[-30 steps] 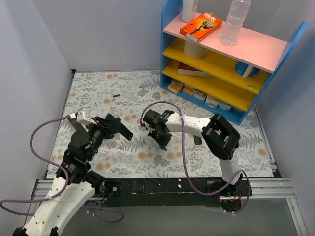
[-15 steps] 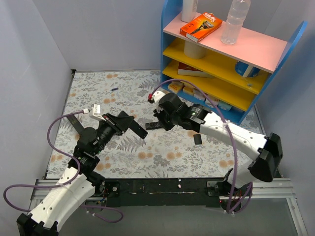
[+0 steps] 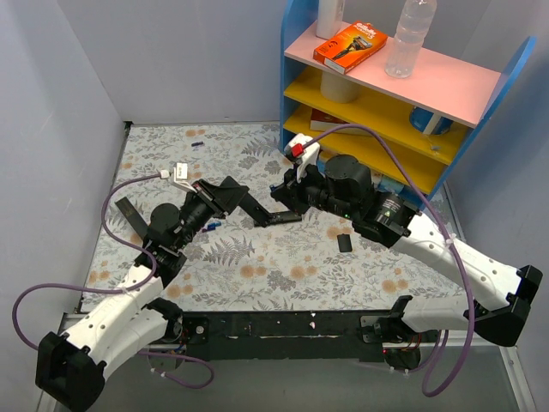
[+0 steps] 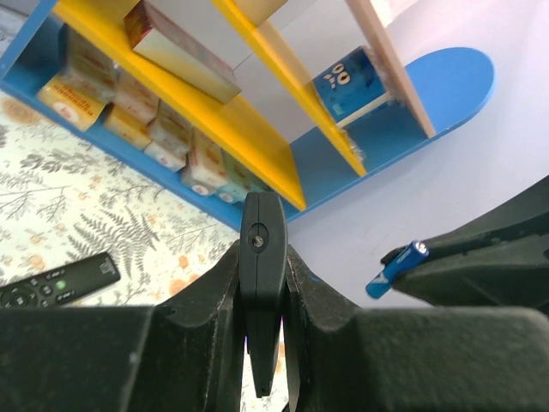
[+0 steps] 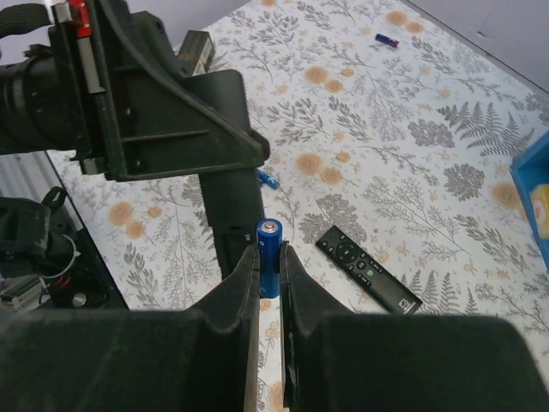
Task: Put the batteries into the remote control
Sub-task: Load the battery into the remote control.
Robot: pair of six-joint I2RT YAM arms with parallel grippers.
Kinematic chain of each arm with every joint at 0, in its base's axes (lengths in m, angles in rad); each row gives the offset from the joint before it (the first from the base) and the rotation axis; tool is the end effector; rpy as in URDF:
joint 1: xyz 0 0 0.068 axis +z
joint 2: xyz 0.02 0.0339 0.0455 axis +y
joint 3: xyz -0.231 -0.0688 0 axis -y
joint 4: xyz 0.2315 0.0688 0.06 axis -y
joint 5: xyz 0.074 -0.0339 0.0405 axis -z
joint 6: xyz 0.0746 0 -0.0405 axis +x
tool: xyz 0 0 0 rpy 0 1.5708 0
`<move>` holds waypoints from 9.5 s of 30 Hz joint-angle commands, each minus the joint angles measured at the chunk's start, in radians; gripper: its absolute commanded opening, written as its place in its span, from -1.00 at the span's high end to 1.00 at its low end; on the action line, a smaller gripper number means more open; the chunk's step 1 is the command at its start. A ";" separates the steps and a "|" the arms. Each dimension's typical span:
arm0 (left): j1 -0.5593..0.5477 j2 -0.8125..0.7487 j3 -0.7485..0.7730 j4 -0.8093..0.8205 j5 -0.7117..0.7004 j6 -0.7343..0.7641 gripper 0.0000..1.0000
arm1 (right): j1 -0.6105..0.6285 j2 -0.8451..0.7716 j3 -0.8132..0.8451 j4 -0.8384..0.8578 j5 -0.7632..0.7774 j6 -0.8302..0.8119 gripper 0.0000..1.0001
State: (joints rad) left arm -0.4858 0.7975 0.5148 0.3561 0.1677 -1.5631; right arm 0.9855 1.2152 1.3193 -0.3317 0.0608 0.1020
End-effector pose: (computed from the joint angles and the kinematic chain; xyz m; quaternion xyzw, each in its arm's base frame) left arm 0.2107 -0.1253 0.2827 -0.2953 0.6137 -0.6534 0.3306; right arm 0.1741 0.2544 0.3803 -0.3174 0.7154 0.3014 0.5446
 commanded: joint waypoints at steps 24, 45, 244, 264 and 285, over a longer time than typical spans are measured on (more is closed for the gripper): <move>0.004 0.055 0.120 0.149 0.047 -0.135 1.00 | -0.001 -0.002 -0.080 0.217 -0.173 0.007 0.97; 0.003 0.062 0.146 0.175 0.053 -0.123 1.00 | -0.001 0.041 -0.054 0.091 -0.148 -0.053 0.97; 0.004 0.201 0.097 0.121 0.365 -0.299 1.00 | -0.001 0.162 0.190 -0.412 -0.426 -0.811 0.56; 0.004 0.230 -0.002 0.359 0.374 -0.367 1.00 | 0.002 0.195 0.244 -0.426 -0.518 -0.774 0.57; 0.004 0.252 -0.038 0.408 0.375 -0.367 1.00 | 0.005 0.161 0.324 -0.408 -0.478 -0.757 0.40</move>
State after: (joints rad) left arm -0.4801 1.0466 0.4915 0.7231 0.5354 -1.9289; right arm 0.9894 1.4124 1.6062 -0.7589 -0.4442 -0.6682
